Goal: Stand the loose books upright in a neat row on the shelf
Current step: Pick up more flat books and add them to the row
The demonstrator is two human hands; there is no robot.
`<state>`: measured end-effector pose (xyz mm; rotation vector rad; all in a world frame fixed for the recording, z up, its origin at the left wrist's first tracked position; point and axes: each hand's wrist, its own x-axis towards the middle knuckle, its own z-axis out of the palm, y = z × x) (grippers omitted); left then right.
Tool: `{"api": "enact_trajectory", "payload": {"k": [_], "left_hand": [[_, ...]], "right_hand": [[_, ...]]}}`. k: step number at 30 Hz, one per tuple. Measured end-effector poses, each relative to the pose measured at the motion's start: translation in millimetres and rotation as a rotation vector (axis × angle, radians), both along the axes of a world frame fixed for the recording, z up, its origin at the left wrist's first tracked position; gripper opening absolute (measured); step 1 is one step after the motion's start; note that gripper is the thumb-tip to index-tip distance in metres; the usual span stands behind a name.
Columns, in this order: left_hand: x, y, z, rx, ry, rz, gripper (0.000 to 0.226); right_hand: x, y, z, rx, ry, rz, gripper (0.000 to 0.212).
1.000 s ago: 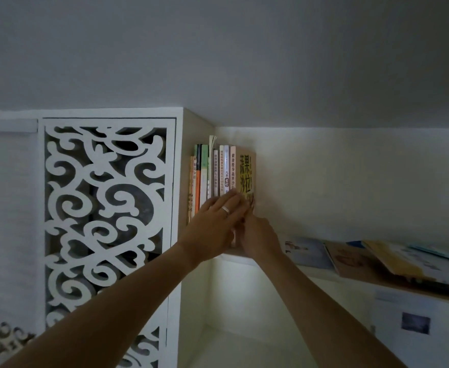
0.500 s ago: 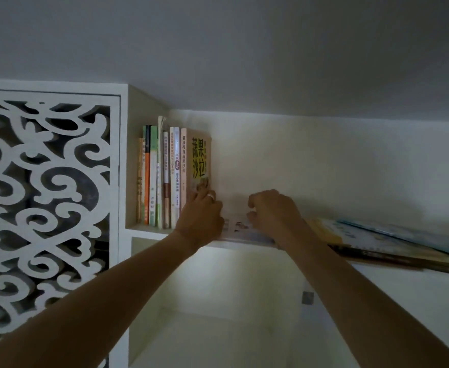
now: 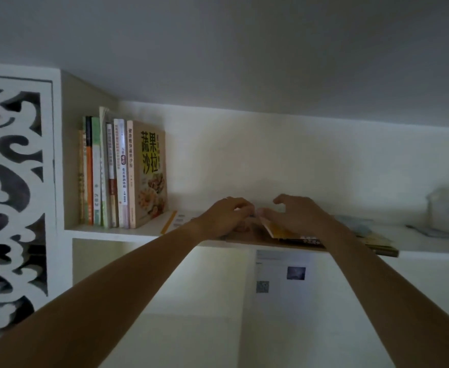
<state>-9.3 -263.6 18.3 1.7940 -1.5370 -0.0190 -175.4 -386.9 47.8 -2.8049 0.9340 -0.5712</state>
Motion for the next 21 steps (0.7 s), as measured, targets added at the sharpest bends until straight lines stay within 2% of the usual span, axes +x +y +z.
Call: {"api": "enact_trajectory", "payload": {"k": [2,4,6,8,10,12,14,16,19,21], "left_hand": [[-8.1,1.3,2.0,-0.005,0.054,-0.164,0.032],[-14.1,2.2,1.0,0.049,0.027,-0.261,0.049],[-17.7,-2.0,-3.1,0.087,-0.053,-0.314,0.061],[-16.6,-9.9,-7.5,0.045,-0.225,-0.242,0.059],[-8.9,-16.1,-8.3,-0.106,-0.378,-0.14,0.045],[1.7,-14.5,-6.6,-0.232,-0.426,-0.099,0.034],[15.6,-12.7,-4.6,-0.299,-0.487,-0.05,0.037],[29.6,-10.3,-4.5,-0.336,-0.484,0.025,0.036],[49.5,-4.9,-8.4,-0.41,-0.423,0.168,0.05],[50.6,2.8,-11.0,-0.372,-0.304,0.302,0.059]], "right_hand": [[-13.7,-9.1,5.1,0.034,-0.027,-0.011,0.088],[-21.1,-16.6,7.2,-0.01,0.158,-0.112,0.098],[-21.0,-18.4,4.3,-0.037,0.28,-0.117,0.101],[-20.9,-13.6,5.0,-0.045,0.26,-0.047,0.101],[-23.7,-6.1,9.6,0.006,0.231,0.038,0.098],[-24.3,-2.2,12.9,0.08,0.203,0.095,0.1],[-23.1,1.7,14.0,0.13,0.166,0.158,0.098],[-18.9,3.6,12.9,0.09,0.139,0.227,0.08],[1.4,-0.6,3.4,-0.093,0.047,0.196,0.032],[18.9,0.3,-4.4,-0.185,-0.073,0.118,0.022]]}}
